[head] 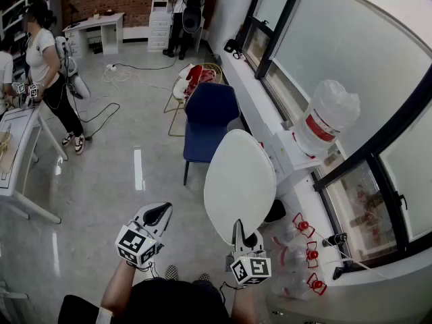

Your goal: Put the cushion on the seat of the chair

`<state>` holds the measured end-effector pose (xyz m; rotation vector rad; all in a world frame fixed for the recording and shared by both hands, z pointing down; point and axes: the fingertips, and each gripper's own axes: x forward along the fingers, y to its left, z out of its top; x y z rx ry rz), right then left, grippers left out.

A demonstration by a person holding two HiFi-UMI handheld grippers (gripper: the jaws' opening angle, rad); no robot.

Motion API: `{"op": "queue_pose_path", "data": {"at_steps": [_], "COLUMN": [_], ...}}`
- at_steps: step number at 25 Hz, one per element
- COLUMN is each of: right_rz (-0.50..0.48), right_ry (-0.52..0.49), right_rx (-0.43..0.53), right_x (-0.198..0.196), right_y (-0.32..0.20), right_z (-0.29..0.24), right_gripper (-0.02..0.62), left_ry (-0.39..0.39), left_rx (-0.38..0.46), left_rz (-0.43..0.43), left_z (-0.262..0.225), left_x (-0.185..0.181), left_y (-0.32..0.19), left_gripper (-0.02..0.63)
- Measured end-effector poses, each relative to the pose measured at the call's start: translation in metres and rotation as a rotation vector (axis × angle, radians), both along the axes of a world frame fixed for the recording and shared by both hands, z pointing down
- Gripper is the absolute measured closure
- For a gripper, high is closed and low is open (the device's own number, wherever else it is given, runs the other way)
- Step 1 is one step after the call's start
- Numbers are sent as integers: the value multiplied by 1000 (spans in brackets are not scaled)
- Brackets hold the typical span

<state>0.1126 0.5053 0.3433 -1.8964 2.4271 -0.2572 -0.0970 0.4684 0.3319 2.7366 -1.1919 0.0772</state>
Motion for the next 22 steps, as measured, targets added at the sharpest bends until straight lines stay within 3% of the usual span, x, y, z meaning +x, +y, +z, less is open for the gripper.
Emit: {"op": "queue_pose_path", "data": {"at_steps": [22], "right_rz": [26], "right_ry": [-39], "right_rx": [11], "right_x": [-15], "right_y": [1], "right_z": [-4], "right_gripper": [535], "left_ry": [-2], "left_rx": [0], "left_rz": [9], "left_z": [5], "left_x": [-23], "left_y": [-5], "left_gripper": [588]}}
